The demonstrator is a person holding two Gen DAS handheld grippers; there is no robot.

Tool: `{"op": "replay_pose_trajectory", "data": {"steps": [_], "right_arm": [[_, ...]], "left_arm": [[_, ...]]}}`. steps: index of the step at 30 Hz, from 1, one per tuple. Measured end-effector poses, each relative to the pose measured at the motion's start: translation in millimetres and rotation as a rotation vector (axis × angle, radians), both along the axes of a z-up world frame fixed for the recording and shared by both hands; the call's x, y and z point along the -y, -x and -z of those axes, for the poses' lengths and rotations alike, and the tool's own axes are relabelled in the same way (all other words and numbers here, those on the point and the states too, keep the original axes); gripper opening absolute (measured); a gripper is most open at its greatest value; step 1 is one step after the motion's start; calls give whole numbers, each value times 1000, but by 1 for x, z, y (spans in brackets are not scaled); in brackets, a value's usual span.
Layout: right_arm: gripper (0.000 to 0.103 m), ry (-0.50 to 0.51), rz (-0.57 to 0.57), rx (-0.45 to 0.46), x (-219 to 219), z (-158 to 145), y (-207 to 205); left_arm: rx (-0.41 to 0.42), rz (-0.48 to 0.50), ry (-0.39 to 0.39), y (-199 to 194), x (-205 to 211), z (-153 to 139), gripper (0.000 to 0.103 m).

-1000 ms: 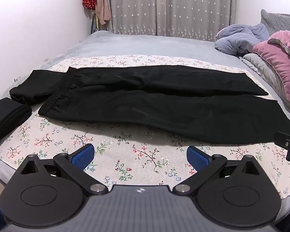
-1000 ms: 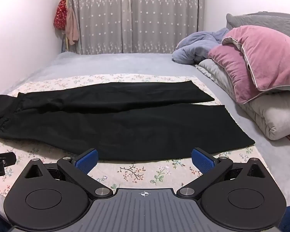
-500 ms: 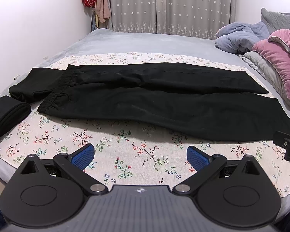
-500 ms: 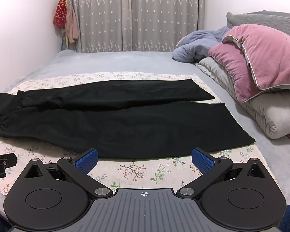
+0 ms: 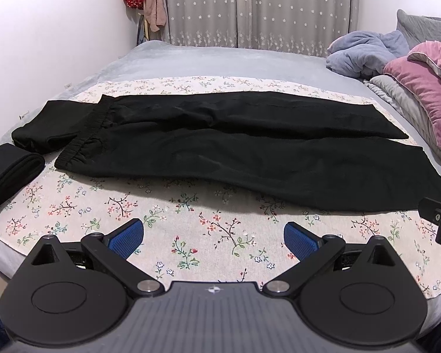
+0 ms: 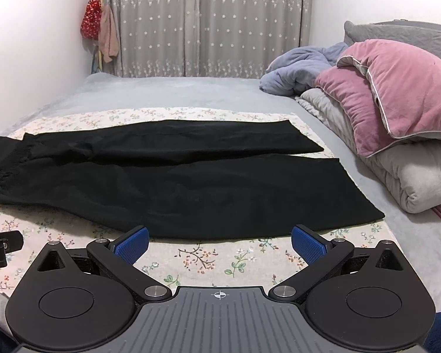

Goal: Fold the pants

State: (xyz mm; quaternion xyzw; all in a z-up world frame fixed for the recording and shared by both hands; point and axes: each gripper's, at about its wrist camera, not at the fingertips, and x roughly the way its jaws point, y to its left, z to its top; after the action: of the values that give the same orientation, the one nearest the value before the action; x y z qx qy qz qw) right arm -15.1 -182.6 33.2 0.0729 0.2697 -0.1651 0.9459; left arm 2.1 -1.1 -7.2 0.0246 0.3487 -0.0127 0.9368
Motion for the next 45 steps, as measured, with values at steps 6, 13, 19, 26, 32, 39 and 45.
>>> {"op": "replay_pose_trajectory", "data": {"steps": [6,13,19,26,32,39,45], "right_arm": [[103,11,9,-3,1,1,0],[103,25,15,-4,-1,2,1],[103,27,13,-5,0,2,1],[103,30,6,-8,-3,3,0],[103,29,4,-10,-3,4,0],[103,25,5,-14,-2,7,-2],[103,22,22,-17,6,12,-7]], "left_arm": [[-9,1,-5,-2,0,2,103],[32,12,7,-2,1,4,103],[43,11,28,-3,0,6,103],[42,8,51,-2,0,5,103],[35,13,42,-6,-3,7,103],[42,24,104,-14,-15,9,103],[35,13,111,-28,-26,9,103]]}}
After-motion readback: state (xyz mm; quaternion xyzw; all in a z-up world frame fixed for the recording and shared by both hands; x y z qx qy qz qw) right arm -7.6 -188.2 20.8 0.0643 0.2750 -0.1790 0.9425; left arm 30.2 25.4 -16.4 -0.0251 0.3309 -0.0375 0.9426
